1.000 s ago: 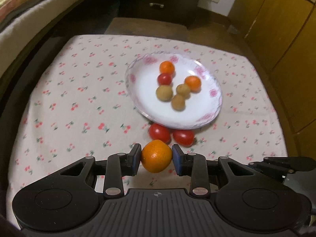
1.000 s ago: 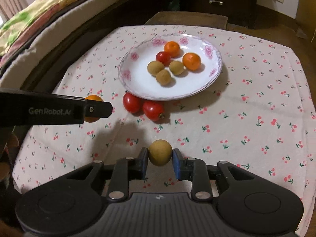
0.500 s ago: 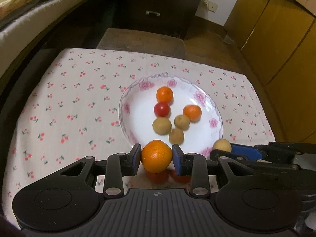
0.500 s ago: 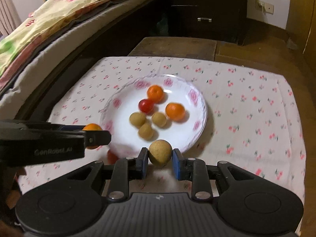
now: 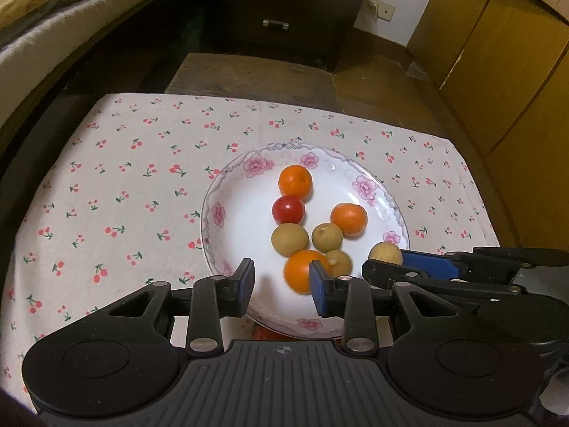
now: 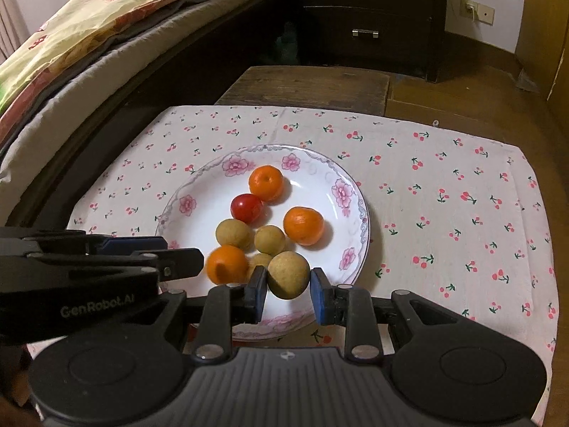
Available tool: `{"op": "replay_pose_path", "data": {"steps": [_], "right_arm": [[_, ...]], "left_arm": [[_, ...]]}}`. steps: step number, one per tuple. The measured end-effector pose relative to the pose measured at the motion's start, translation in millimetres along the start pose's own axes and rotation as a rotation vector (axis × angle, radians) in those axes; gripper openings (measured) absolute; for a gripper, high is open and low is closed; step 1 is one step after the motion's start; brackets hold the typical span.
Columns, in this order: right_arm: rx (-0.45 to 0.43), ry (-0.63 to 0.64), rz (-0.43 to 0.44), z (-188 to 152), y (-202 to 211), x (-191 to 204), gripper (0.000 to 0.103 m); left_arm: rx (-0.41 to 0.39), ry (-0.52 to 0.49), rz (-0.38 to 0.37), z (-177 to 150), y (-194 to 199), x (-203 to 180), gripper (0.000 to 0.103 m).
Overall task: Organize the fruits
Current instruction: 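Carry the mandarin and brown fruit over the plate and open both grippers, then grasp a red tomato with the left gripper while the right grasps another red tomato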
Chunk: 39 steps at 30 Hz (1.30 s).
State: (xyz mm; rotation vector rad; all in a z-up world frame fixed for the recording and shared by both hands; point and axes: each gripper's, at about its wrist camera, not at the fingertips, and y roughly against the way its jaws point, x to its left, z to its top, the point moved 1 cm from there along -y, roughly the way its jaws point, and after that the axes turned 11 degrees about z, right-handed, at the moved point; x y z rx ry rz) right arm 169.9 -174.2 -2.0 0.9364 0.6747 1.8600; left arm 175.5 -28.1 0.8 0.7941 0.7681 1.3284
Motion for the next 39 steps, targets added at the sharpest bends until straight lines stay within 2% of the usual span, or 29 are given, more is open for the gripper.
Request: {"op": "replay_pose_path", "data": {"steps": [25,39], "right_arm": [[-0.04,-0.015,0.0,1,15,-1,0.028],[-0.011,0.052,0.052,-28,34,24,0.028]], "left_arm": [[-0.008,0.011,-0.009,-8,11,5,0.045],[0.013,0.035,-0.02,-31,20,15,0.045]]}}
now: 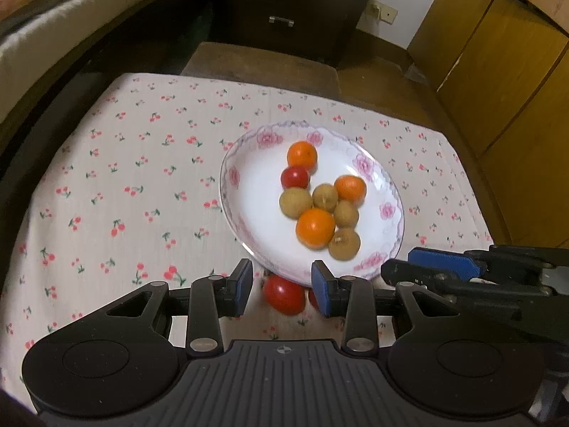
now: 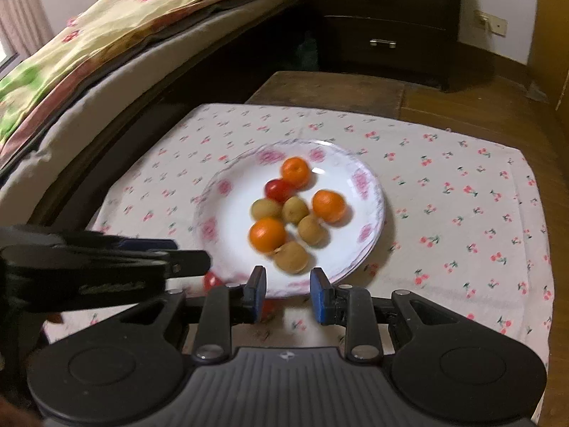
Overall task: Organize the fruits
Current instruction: 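Grasp a red tomato with the left gripper while the right grasps another red tomato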
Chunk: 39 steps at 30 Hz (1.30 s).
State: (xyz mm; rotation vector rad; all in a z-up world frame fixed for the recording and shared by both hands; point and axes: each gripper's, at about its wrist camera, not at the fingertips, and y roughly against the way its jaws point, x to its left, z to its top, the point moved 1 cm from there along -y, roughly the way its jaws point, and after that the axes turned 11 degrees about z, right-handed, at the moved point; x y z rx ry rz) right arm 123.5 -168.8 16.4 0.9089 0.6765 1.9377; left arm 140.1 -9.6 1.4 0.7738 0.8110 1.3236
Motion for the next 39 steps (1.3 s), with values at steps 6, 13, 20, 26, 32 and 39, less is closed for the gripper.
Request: {"op": "replay_pose_path", "data": {"steps": [6,13,20,26,32,39], "right_arm": [[0.03,0.01,0.017,-14,-1,6,0.028],[0.058,0.001,0.008,-19,-8,1,0.028],[0.078,0.007,0.011,-23,-12,0,0.029],[0.082,-0.002,0.008,-25,-12,-5,0.029],[0.092,-0.004,0.007,-26,-16,-7,0.03],[0.099,0.003,0.011,-25,-20,-4,0.035]], "left_arm": [[0.012,0.006,-0.006,-8,0,-1,0.045],[0.027,0.014,0.008,-11,-9,-6,0.045],[0.056,0.027,0.035,-20,-25,-11,0.045],[0.051,0.06,0.058,-21,-33,-13,0.045],[0.04,0.053,0.079,-22,-37,-17,0.046],[0.038,0.064,0.084,-22,-36,-11,0.04]]}}
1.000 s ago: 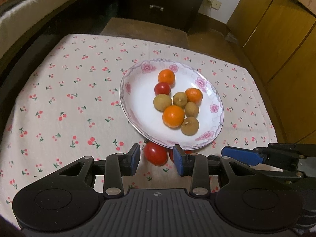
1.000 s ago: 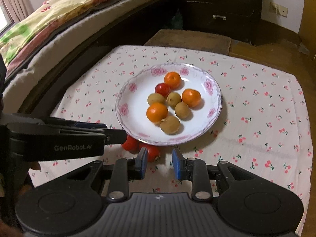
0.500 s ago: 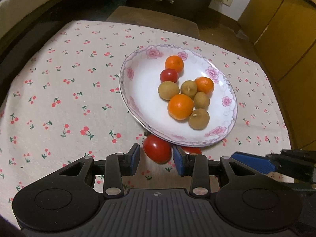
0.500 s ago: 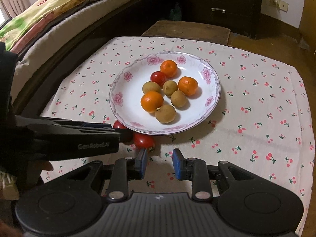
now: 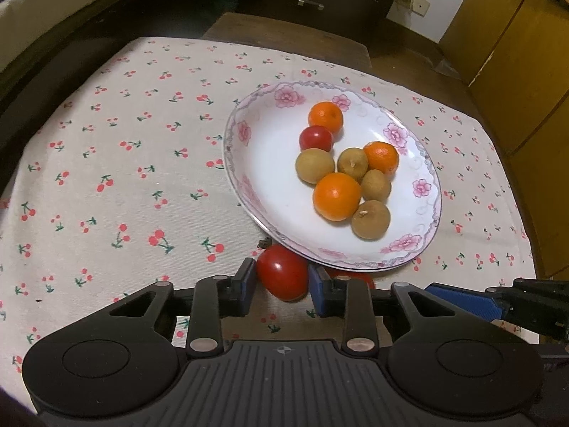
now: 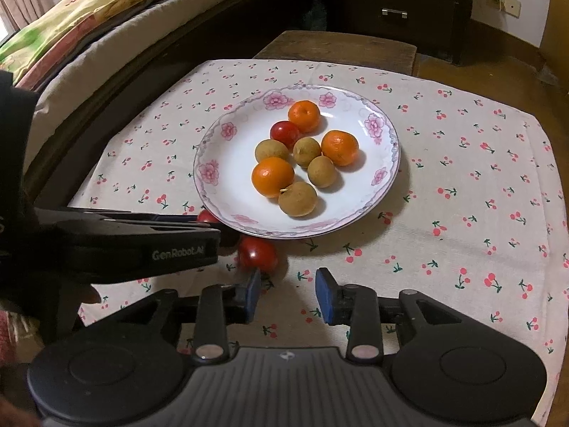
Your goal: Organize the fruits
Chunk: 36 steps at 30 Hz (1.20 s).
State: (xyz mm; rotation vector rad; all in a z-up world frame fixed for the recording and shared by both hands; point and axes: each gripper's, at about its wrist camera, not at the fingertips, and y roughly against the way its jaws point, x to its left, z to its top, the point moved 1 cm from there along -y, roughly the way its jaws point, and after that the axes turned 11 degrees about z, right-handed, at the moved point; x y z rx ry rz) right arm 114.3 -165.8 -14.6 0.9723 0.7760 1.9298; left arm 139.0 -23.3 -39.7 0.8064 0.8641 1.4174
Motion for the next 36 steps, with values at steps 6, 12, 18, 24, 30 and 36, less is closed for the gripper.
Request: {"op": "replay_pose_path", "data": {"steps": [6,12,18,24,30,36], "right_arm": [[0.011,0.002,0.01,2,-9,2,0.035],[0.011,-0.014,0.027,9,-18,1,0.036],[0.021,-0.005,0.04,14,-30,7,0.037],[0.034,0.017,0.018,14,-38,9,0.037],[0.045,0.034,0.003,12,-39,12,0.029],[0.047,0.03,0.003,8,-33,11,0.029]], "left_arm": [[0.01,-0.025,0.008,-4,5,8,0.039],[0.026,-0.039,-0.003,-11,12,23,0.039],[0.037,-0.039,-0.004,-13,13,29,0.037],[0.037,-0.024,-0.003,-11,12,33,0.038],[0.041,0.009,-0.015,-7,9,34,0.043],[0.029,0.004,0.0,-6,7,30,0.04]]}}
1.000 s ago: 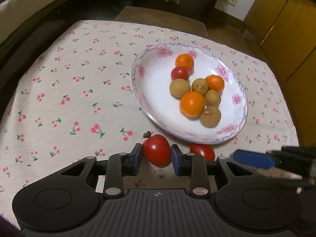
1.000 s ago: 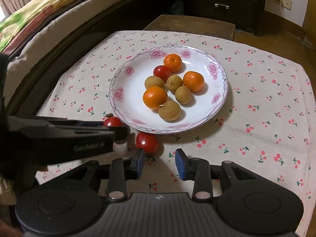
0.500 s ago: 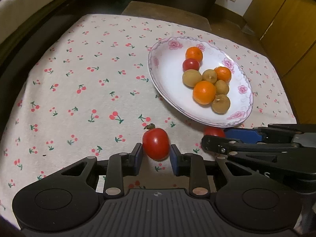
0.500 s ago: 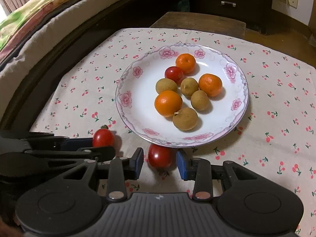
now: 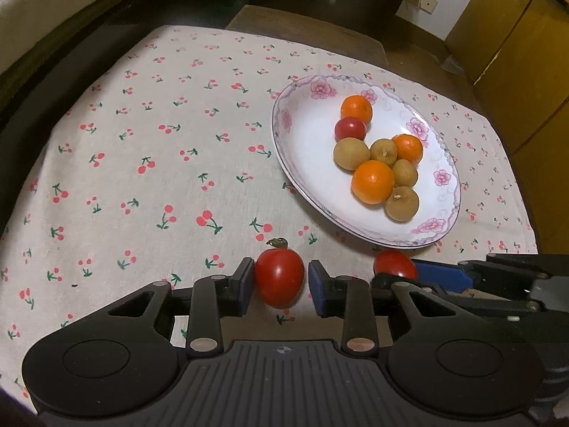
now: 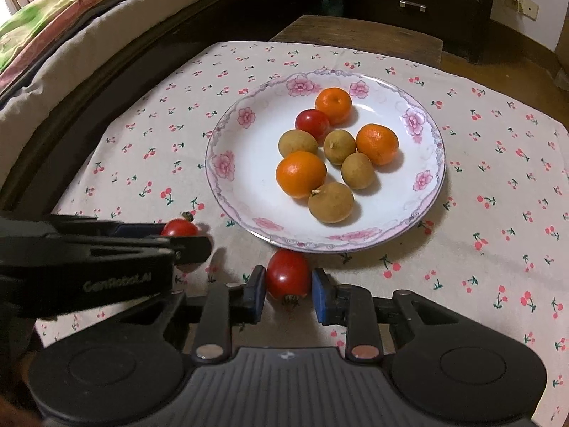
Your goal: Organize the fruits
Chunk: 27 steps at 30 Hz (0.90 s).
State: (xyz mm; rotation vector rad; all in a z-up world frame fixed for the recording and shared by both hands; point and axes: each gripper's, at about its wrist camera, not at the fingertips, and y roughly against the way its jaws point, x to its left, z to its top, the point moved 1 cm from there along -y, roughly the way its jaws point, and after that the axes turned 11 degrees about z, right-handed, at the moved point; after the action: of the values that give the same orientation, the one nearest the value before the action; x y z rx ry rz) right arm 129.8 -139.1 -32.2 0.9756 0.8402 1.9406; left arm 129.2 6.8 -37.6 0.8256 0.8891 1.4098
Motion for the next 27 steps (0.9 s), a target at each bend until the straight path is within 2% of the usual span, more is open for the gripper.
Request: {"op": "replay_pose_path", "data": {"steps": [8,20,24,27], "right_arm": [[0.012,0.002,-0.027,-14,13,0,0.029],[0.019,-0.026,-0.048,-41,28,-5,0.029],[0.014,-0.024,-0.044,-42,28,-5,0.029],[0.012,-0.018,-0.046,-42,28,-5,0.029]], "left_arm": [[-0.004,-0.069,0.006,-9,6,-8,0.038],[0.004,-0.074,-0.033,-26,20,-7,0.038],[0.003,-0.071,-0.026,-28,20,-7,0.04],[-0.004,-0.02,-0.037,-22,22,2,0.047]]}}
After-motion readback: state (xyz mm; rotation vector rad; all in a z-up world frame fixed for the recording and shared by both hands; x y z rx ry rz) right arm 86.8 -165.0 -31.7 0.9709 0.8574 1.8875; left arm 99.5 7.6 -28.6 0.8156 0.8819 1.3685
